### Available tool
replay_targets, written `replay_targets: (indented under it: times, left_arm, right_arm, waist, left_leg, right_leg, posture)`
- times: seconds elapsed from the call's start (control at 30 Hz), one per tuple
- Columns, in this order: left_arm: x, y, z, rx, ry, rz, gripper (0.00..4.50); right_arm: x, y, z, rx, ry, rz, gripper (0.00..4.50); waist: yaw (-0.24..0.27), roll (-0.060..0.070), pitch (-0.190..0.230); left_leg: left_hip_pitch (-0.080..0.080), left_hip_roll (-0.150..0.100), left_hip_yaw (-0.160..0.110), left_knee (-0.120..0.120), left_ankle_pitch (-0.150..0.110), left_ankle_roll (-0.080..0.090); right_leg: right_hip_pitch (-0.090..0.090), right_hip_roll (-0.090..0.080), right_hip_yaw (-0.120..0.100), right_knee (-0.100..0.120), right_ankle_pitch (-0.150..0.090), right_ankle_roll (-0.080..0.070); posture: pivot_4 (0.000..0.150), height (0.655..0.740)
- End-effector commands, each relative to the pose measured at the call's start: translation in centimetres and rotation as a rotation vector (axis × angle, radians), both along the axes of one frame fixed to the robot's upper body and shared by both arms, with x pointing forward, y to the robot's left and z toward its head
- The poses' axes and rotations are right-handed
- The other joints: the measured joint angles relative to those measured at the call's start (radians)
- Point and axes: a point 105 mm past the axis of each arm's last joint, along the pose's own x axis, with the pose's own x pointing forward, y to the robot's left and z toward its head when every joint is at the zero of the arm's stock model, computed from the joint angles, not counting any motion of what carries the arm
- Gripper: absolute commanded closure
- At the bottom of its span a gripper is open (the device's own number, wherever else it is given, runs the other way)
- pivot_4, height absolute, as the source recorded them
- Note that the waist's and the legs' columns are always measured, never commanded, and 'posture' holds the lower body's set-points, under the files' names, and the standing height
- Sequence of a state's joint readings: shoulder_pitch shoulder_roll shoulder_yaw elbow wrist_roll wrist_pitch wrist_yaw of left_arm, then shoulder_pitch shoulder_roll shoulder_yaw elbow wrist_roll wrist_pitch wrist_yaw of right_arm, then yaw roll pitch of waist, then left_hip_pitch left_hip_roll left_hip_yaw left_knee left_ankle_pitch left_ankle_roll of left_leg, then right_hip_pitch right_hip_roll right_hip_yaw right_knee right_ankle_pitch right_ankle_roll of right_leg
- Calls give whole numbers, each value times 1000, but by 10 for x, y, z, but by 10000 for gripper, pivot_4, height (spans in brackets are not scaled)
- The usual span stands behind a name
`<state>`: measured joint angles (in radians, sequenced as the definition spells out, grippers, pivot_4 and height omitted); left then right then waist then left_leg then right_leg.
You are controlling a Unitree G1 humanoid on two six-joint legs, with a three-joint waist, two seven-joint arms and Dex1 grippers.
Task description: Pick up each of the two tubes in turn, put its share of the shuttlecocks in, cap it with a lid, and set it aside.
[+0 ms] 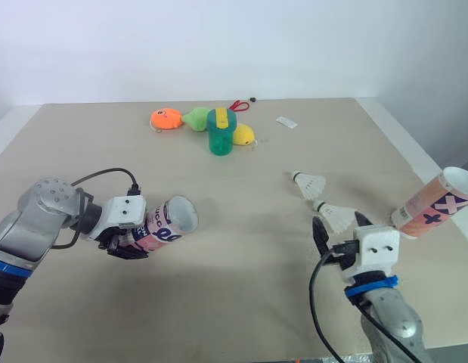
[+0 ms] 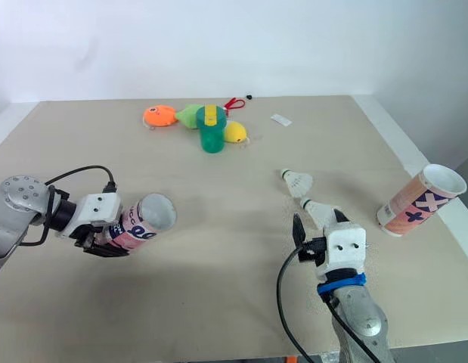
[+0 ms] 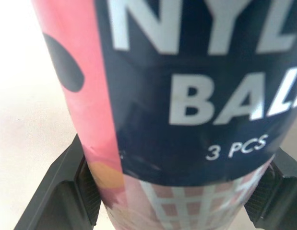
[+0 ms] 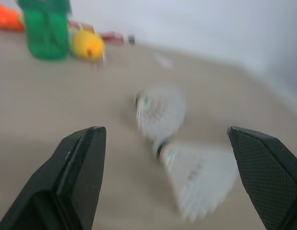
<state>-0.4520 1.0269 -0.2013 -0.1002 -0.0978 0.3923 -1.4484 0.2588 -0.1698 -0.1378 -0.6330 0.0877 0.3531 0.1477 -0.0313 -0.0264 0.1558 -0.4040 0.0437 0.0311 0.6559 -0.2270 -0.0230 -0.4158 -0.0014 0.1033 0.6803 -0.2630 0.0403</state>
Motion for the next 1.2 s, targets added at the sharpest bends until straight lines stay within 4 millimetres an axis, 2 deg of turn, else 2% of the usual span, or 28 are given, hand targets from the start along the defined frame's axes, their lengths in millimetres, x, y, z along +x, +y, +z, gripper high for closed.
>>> replay_targets:
  times: [0.03,0.27,0.5,0.6,0.67,0.7,0.77,0.8,0.87,1.03,1.1,1.2]
  left_arm:
    - [-8,-9,-13,-14,53,-27,11287]
    - [-10,-8,-12,-16,49,-12,11287]
    - [-11,-9,-11,-23,40,-3,11287]
    - [-11,-9,-11,-25,37,-1,11287]
    - [-12,-10,-10,-31,35,-1,11287]
    - [-12,-10,-9,-34,35,-1,11287]
    - [-13,-11,-9,-38,34,0,11287]
    - [-13,-11,-9,-39,34,0,11287]
    - [-13,-11,-9,-41,33,3,11287]
    - [-13,-10,-9,-39,36,10,11287]
    - [-13,-10,-9,-38,37,11,11287]
    - [-13,-9,-8,-37,37,12,11287]
  right_arm:
    - [3,-5,4,42,4,-22,1342]
    - [16,-7,0,127,56,-29,1342]
    - [27,-1,-3,186,97,-7,1342]
    - [29,0,-3,193,105,-1,9851]
    - [31,-2,-3,198,110,-7,18066]
    - [32,-3,-3,200,111,-10,24623]
    - [33,-4,-3,214,114,-21,31308]
    - [34,-5,-3,221,116,-26,36990]
    - [34,-6,-4,228,124,-32,44814]
    - [33,-7,-1,229,108,-18,44814]
    - [29,-5,12,202,38,32,44814]
    - [15,9,42,211,-112,174,44814]
  waist:
    - [0,0,0]
    - [-1,0,0]
    - [-1,0,0]
    - [-1,0,0]
    - [-1,0,0]
    - [-1,0,0]
    - [-1,0,0]
    - [-1,0,0]
    - [-1,0,0]
    - [-1,0,0]
    - [-1,0,0]
    - [-1,1,0]
  left_leg:
    - [0,0,0,0,0,0]
    - [-1,-1,0,0,0,0]
    - [-1,-1,-1,-1,0,0]
    - [-1,-1,-1,-1,0,0]
    - [-1,-1,-1,-1,0,0]
    - [-1,-1,-1,-1,0,0]
    - [-1,-2,-1,-1,0,0]
    - [-2,-2,-1,-1,0,0]
    - [-2,-2,-1,-1,0,0]
    - [-2,-3,-2,-1,-1,0]
    - [-2,-3,-2,-1,-1,0]
    - [-2,-5,-2,-2,-1,1]
  right_leg:
    - [0,0,0,0,0,0]
    - [0,-1,0,0,0,1]
    - [0,-1,-1,0,-1,1]
    - [0,-1,-1,0,-1,1]
    - [0,-1,-1,0,-1,1]
    - [0,-1,-1,0,-1,1]
    - [0,-1,-1,0,-2,1]
    - [0,-1,-1,0,-2,1]
    - [-1,-2,-1,0,-2,1]
    - [-1,-2,-1,0,-2,2]
    - [0,-3,-1,0,-2,2]
    - [0,-4,-1,0,-3,3]
  posture:
    - [1500,7400]
    - [1500,7400]
    - [1500,7400]
    - [1500,7400]
    - [1500,7400]
    - [1500,7400]
    - [1500,7400]
    - [1500,7400]
    - [1500,7400]
    - [1500,7400]
    - [1500,7400]
    - [1500,7400]
